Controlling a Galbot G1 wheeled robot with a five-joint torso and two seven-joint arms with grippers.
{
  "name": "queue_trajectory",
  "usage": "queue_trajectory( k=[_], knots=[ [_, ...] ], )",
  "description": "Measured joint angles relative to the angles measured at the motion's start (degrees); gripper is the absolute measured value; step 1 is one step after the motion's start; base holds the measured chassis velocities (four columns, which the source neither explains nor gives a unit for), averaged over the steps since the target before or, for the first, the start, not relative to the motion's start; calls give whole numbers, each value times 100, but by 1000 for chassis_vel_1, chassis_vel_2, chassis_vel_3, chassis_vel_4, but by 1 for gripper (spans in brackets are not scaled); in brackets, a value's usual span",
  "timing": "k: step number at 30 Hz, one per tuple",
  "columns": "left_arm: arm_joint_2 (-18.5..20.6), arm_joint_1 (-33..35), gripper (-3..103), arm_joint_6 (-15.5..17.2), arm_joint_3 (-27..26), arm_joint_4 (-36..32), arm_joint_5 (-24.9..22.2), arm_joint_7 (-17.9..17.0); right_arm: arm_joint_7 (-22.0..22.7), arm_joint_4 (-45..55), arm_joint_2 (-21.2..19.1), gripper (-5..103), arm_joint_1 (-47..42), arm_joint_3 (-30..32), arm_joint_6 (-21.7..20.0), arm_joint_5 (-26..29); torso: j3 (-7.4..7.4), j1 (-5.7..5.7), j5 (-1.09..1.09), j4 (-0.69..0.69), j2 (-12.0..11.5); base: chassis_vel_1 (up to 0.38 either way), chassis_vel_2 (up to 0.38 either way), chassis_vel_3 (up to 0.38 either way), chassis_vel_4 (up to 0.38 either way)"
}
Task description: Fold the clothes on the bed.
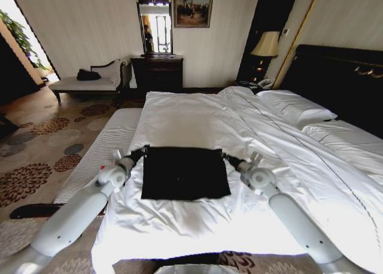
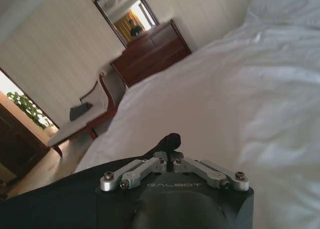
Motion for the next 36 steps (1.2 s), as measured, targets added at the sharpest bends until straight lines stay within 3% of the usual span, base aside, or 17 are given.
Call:
queue_trajectory(
  k=[13,23,28,32,36],
  knots=[
    [314,-188,2,-97,-243,-422,-130,-67,147,616,-447,1,190,564,41,495,0,-1,-2,2,0,0,0,0,0],
    [510,-61,2,-153,-398,-830,-168,-214,275,1062,-573,1,77,672,31,705,0,0,-2,1,0,0,0,0,0],
    [716,310,2,-157,-679,-1272,-226,-281,514,1548,-680,1,-162,822,-62,1121,0,0,-2,0,0,0,0,0,0],
    [913,1263,2,-92,-1525,-1888,-351,-380,925,2085,-784,1,-428,1119,-262,1794,-1,-1,-2,3,1,0,0,0,0],
    [940,1804,2,-85,-1944,-2121,-355,-415,1198,2256,-781,1,-460,1221,-418,2155,-2,-3,-2,3,1,0,0,0,0]
  ],
)
